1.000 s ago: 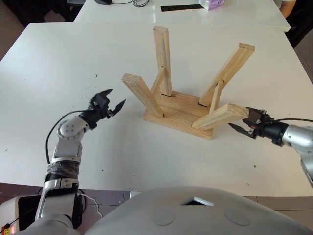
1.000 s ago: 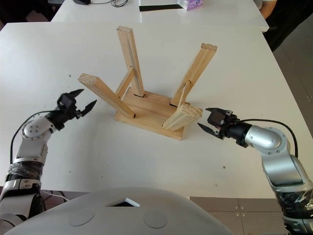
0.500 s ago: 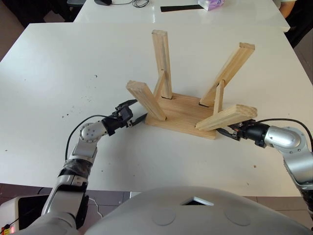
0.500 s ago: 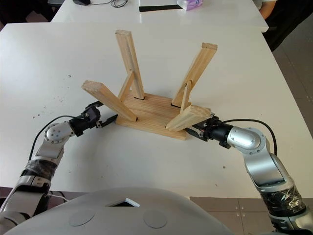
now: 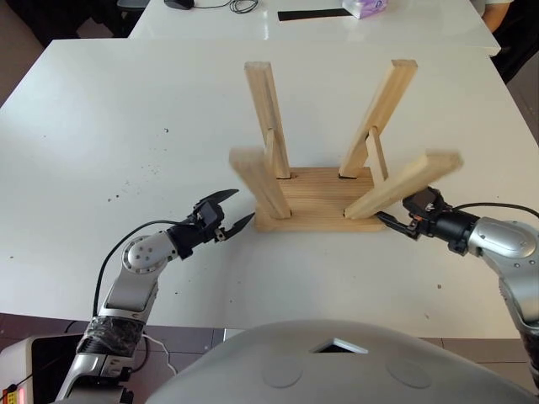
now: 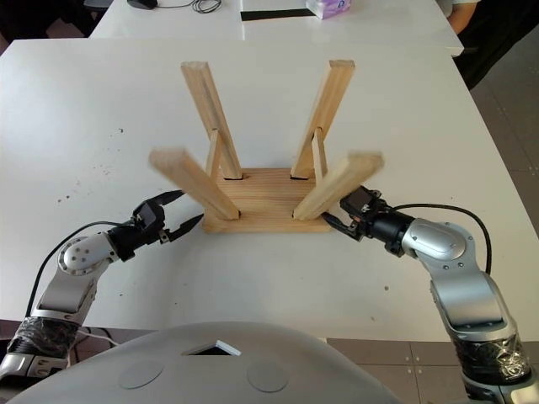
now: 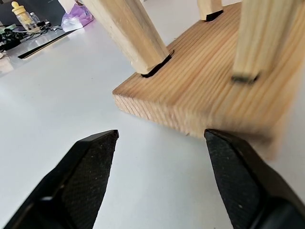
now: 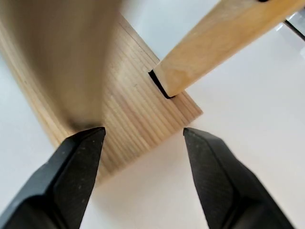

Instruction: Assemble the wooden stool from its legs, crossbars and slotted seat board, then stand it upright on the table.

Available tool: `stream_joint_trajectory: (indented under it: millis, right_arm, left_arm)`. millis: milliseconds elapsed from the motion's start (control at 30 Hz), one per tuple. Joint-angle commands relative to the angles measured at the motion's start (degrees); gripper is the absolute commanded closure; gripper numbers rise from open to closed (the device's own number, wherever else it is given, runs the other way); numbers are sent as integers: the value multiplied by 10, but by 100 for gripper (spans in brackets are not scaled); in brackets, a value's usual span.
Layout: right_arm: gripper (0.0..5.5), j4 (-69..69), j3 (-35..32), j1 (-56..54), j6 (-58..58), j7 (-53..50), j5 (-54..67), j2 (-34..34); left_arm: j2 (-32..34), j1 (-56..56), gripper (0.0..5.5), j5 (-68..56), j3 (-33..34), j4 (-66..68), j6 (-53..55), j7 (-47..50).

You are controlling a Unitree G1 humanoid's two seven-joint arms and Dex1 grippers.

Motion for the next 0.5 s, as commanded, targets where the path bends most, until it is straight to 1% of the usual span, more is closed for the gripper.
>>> stream_joint_trajectory:
  millis: [33,200,300,400,500]
  right_arm:
    - [245,35,1,-2,-32,7,-11,-11]
    - [245,42,-3,3,-53,0,-11,-1]
    - [245,82,7,7,-92,-18,-56,-13]
    - [245,128,25,11,-150,-38,-119,-31]
    - [245,134,37,13,-172,-41,-138,-29]
  left_arm:
    - [6,-10,213,14,1,16,-10,2]
    - [10,-19,213,12,8,19,-7,-3]
    - [20,-10,213,33,-1,24,-25,-6]
    - [20,-1,213,64,-7,29,-43,11]
    - [17,4,213,79,-12,31,-51,21]
